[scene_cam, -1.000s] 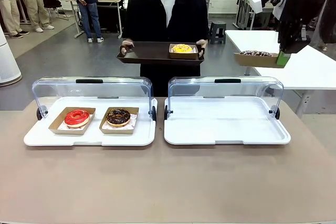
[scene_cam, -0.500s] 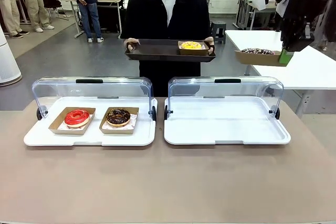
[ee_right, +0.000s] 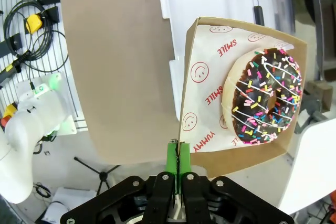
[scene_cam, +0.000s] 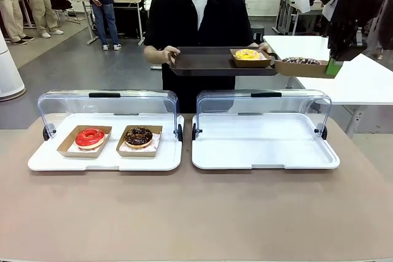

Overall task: Provide the desired donut to the person.
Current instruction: Place the picked Paper togo box onto the Handle tray extended by the person.

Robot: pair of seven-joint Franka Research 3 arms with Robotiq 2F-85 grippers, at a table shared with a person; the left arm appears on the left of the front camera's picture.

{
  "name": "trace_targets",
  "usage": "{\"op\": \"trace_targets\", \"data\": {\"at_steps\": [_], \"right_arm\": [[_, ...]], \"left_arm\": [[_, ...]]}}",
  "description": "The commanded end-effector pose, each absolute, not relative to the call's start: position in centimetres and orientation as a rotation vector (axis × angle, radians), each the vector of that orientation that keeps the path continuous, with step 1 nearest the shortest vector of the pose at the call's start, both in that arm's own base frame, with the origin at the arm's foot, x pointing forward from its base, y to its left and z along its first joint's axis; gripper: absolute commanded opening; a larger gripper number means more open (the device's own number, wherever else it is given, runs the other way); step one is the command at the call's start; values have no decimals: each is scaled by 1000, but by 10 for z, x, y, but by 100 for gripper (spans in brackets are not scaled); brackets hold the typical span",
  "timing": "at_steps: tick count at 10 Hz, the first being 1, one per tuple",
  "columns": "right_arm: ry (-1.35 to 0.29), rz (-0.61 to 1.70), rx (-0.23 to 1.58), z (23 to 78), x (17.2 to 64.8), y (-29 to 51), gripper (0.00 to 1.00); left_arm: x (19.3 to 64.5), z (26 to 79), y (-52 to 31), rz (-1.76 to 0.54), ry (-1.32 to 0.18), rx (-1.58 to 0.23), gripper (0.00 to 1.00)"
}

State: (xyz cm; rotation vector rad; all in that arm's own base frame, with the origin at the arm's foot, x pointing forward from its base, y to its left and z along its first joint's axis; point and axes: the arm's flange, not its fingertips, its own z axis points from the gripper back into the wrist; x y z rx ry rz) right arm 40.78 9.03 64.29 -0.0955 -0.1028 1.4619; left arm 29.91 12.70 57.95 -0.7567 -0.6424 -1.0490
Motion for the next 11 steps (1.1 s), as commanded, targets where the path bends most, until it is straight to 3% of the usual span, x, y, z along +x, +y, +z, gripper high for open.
{"op": "trace_targets", "data": {"at_steps": [1, 8, 11], "right_arm": [[-100, 1461, -96, 640, 404, 90, 0], [-103, 1463, -95, 643, 408, 91, 1], [-161, 1467, -183, 676, 432, 148, 1]], "left_arm": [[299, 580, 128, -1060, -661, -762, 100], [299, 580, 128, -1060, -661, -762, 100], [299, 580, 128, -1060, -661, -762, 100]]}}
